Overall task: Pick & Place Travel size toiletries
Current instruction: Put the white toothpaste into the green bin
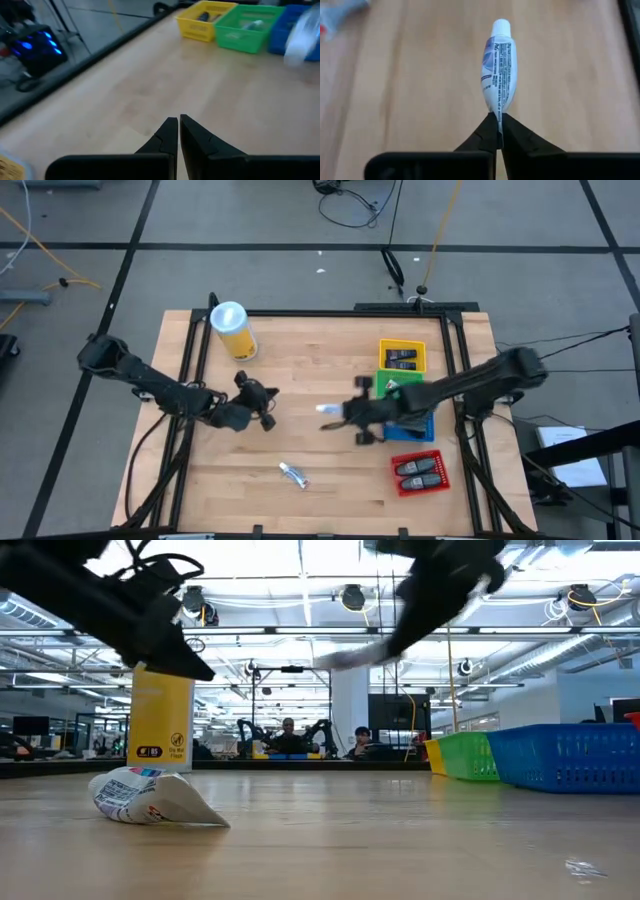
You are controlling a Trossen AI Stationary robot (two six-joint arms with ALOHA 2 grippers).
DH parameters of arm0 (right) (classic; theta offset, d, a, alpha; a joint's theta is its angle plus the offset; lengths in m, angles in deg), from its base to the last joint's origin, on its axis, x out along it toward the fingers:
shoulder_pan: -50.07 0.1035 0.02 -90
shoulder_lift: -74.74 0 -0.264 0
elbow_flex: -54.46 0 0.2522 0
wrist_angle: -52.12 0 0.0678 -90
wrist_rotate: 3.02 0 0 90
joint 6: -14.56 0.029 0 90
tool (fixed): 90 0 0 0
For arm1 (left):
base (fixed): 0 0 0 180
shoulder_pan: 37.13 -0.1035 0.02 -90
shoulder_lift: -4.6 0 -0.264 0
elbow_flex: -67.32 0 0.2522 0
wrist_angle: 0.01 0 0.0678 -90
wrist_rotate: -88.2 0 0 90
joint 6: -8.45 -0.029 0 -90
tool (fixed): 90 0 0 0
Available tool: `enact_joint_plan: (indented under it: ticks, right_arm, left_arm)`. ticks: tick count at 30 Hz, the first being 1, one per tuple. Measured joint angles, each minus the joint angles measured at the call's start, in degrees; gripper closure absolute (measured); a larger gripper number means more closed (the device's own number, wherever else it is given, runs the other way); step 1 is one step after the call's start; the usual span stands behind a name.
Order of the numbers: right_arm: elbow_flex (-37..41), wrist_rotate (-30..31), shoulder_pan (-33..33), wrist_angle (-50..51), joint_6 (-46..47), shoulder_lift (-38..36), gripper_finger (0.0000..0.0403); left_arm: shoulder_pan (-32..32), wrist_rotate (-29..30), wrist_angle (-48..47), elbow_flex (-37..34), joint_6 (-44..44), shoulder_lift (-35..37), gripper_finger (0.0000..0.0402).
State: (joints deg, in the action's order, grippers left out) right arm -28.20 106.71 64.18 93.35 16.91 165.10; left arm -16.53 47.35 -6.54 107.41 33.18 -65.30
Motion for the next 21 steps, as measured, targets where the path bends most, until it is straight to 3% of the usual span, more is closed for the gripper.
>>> enact_joint_plan:
  ticks: [6, 10, 16, 21]
  right_arm:
    - [0.3, -0.2, -3.7, 25.7, 7.7, -14.1, 0.0396]
    - [3.9, -0.4, -6.2, 36.7, 13.2, -21.6, 0.0400]
    - [15.3, -8.1, -13.1, 35.0, 12.8, -27.6, 0.0398]
    - [22.3, -12.5, -18.2, 25.7, 8.5, -27.8, 0.0397]
  left_arm:
    - [-6.5, 0.4, 3.5, 0.0, -8.1, 0.0, 0.0382]
    - [-11.0, 0.4, 5.9, 0.0, -10.5, 0.0, 0.0382]
    - [-16.1, 0.4, 7.8, 0.0, -10.7, 0.0, 0.0382]
    - [-18.1, -1.5, 7.7, 0.0, -9.1, 0.0, 0.0382]
